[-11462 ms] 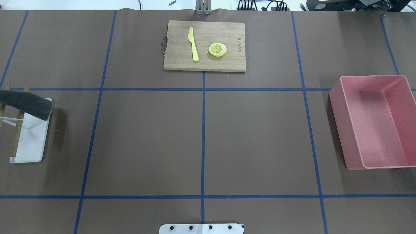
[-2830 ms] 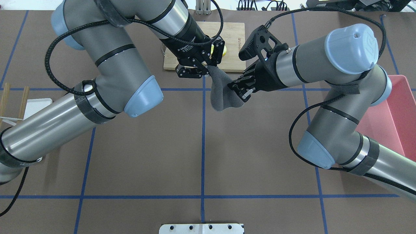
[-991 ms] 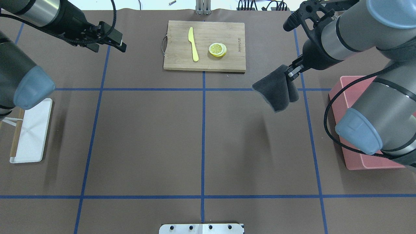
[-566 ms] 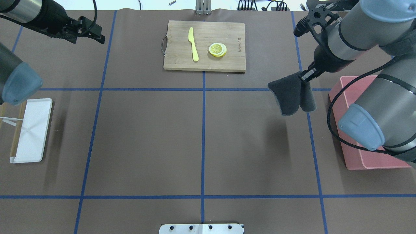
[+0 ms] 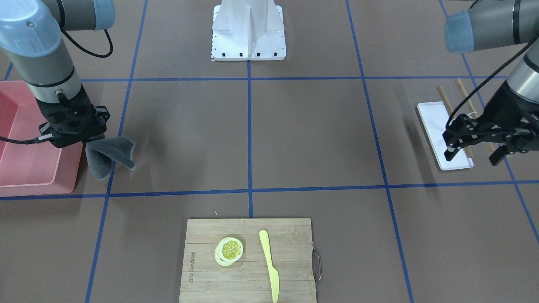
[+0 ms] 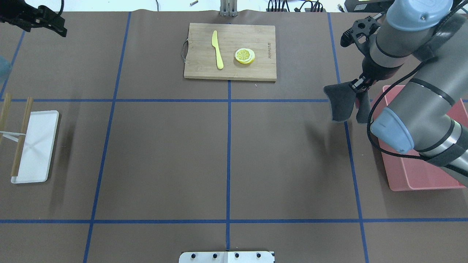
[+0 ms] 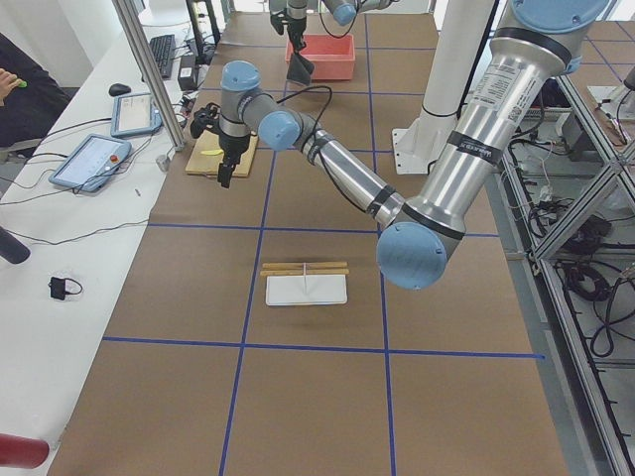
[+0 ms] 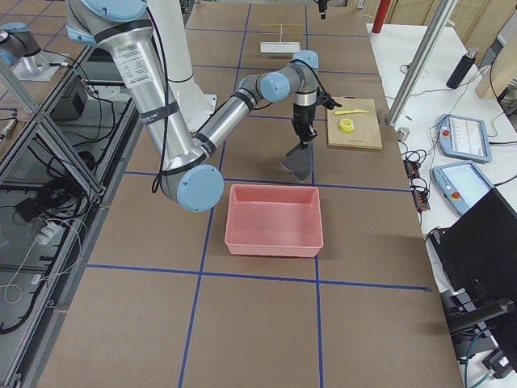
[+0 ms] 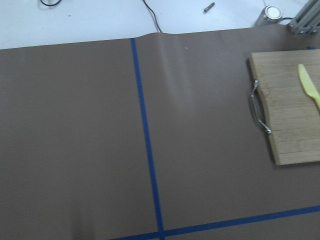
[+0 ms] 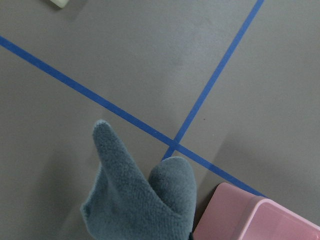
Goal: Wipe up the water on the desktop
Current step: 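Lower the cloth with the right gripper onto the table center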
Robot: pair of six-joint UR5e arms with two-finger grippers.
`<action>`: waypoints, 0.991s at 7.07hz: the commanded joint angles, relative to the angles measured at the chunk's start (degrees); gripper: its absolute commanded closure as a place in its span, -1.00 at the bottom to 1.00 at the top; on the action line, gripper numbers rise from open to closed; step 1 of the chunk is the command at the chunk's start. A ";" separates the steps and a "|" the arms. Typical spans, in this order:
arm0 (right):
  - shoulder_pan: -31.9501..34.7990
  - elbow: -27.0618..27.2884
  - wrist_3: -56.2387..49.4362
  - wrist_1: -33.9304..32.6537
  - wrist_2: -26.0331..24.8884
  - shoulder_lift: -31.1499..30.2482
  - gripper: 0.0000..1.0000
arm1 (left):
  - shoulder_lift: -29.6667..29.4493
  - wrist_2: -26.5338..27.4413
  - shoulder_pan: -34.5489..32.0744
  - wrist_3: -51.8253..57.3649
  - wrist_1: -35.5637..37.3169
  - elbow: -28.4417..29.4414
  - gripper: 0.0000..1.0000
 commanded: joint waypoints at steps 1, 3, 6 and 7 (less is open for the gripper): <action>-4.05 -3.34 -0.06 0.08 -4.39 0.54 1.00 | 1.44 0.39 -1.41 3.35 0.95 0.01 -0.97; -9.24 -6.50 0.11 -0.01 -5.37 1.50 1.00 | 4.49 0.39 -2.02 3.44 0.69 0.10 -0.97; -15.04 -6.51 3.78 -0.01 -5.11 2.29 1.00 | 8.64 0.22 -8.34 16.75 1.04 2.63 -0.97; -16.97 -6.43 6.24 0.60 -4.93 2.65 1.00 | 11.96 0.04 -8.62 18.88 0.43 2.65 -0.97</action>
